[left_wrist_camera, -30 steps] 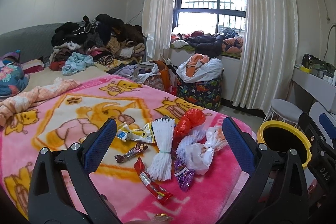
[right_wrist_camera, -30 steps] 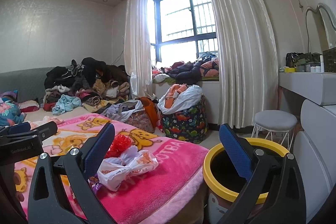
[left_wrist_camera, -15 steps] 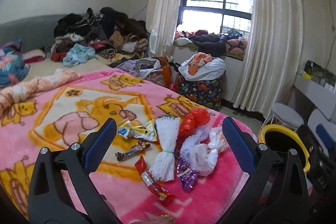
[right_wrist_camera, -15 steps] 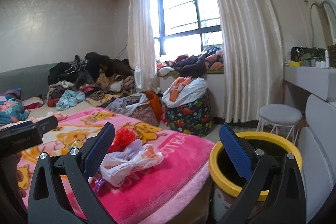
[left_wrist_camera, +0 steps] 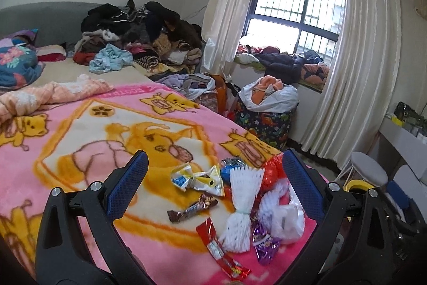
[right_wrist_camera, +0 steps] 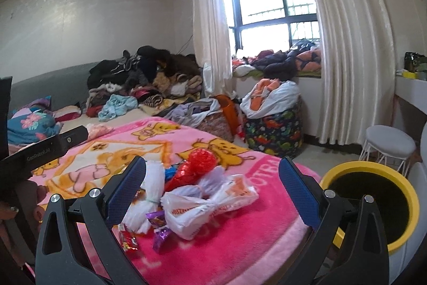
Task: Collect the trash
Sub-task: 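Grasp the white plastic bag with right tool while left grasps white foam net, then carry the held bag and foam net over the yellow-rimmed bin, then open both tools to drop the bag and foam net into the bin, then move both open tools back to the trash on the blanket, then grasp purple candy wrapper with right tool while left grasps yellow-white wrapper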
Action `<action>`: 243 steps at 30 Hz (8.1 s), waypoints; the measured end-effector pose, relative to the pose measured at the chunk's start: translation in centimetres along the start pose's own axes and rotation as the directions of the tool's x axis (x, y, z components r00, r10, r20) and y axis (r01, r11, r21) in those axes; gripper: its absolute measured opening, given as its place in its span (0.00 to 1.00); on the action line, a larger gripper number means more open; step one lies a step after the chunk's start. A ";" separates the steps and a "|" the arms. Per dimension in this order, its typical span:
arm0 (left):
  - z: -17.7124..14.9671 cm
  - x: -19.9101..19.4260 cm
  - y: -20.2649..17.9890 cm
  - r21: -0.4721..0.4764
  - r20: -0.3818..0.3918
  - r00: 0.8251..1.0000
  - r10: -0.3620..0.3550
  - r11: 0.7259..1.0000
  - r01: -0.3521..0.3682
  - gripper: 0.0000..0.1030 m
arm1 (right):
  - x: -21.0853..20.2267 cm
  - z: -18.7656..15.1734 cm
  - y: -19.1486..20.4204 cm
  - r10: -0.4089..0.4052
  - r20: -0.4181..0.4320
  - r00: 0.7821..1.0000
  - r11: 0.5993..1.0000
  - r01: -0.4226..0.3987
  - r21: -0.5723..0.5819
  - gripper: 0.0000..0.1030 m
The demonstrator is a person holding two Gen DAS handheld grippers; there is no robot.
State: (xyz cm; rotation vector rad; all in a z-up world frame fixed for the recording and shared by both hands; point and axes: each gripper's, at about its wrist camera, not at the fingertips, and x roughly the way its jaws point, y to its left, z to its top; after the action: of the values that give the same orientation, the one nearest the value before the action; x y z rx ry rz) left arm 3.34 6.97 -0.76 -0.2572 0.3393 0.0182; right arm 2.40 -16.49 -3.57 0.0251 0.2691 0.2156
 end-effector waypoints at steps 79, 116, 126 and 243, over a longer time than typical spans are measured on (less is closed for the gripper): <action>-0.6 10.3 -20.4 0.113 -0.338 0.880 -0.333 0.914 0.390 0.16 | 4.6 1.5 -22.9 -0.076 -0.244 0.967 0.918 0.163 0.361 0.47; -7.5 14.0 -34.3 0.168 -0.483 0.739 -0.469 0.779 0.604 0.16 | 0.8 -2.7 -32.8 -0.329 -0.386 0.862 0.809 0.468 0.355 0.47; -9.5 15.9 -35.7 0.167 -0.530 0.711 -0.462 0.766 0.621 0.39 | 0.7 -3.4 -34.2 -0.332 -0.410 0.849 0.781 0.492 0.386 0.64; -3.9 15.4 6.0 -0.168 -0.380 0.925 -0.028 0.985 -0.039 0.69 | 12.5 -6.6 3.9 0.262 -0.690 0.675 0.963 -0.226 0.144 0.46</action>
State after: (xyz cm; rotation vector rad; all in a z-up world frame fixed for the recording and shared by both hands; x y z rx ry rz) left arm 16.27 11.36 -10.91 -0.4339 0.7295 0.0024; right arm 11.56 -10.01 -12.94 0.0240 1.0552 0.4894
